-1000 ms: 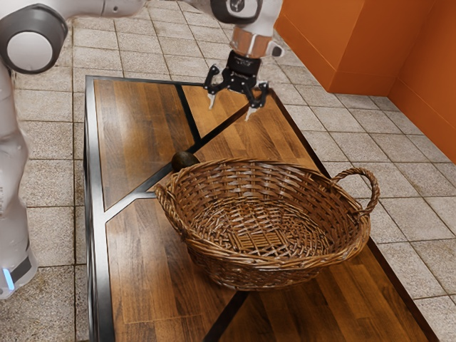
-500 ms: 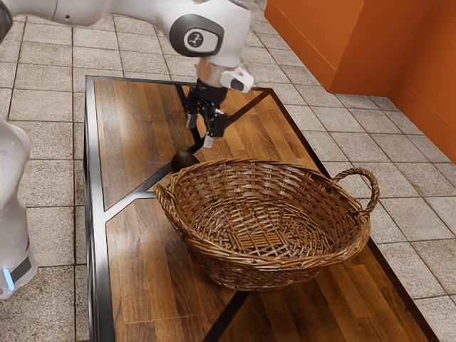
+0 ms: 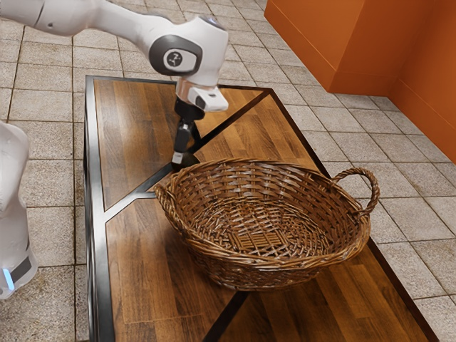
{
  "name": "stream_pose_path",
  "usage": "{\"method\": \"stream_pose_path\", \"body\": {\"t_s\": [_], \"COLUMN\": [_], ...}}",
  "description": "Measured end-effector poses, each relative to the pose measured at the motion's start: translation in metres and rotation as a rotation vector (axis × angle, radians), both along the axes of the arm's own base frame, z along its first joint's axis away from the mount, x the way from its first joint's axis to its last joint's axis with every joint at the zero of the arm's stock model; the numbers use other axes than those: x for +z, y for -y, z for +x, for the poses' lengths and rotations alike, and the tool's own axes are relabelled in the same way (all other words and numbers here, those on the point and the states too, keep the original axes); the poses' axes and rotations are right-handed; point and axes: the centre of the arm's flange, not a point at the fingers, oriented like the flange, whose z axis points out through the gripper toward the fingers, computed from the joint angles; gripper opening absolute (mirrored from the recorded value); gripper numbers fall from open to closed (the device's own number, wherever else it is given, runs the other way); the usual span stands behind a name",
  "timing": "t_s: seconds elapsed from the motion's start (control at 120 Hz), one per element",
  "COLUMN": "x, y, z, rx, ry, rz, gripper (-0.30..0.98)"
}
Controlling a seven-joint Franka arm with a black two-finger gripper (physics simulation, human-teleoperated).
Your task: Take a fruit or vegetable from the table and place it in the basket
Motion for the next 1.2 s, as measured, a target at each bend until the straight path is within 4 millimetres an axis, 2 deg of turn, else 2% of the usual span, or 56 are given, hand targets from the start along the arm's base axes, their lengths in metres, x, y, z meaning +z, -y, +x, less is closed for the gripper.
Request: {"method": "stream_pose_path", "body": {"t_s": [0.15,0.233,0.55,0.792,0.867,1.2], "x": [-0.017,-0.019,-0.025,-0.029,-0.032,-0.066], "y": [-0.006,-0.008,-0.039,-0.042,-0.037,-0.037], "z": [0.002,0.003,0.001,0.026,0.031,0.048], "rx": [-0.093,-0.137,-0.229,-0.311,-0.339,-0.381], "ry": [-0.005,0.006,0.026,0.05,0.055,0.037], "rz": [-0.015,-0.02,-0.001,0.036,0.039,0.033], "gripper": [0.69,0.69,0.69,0.67,0.67,0.66]}}
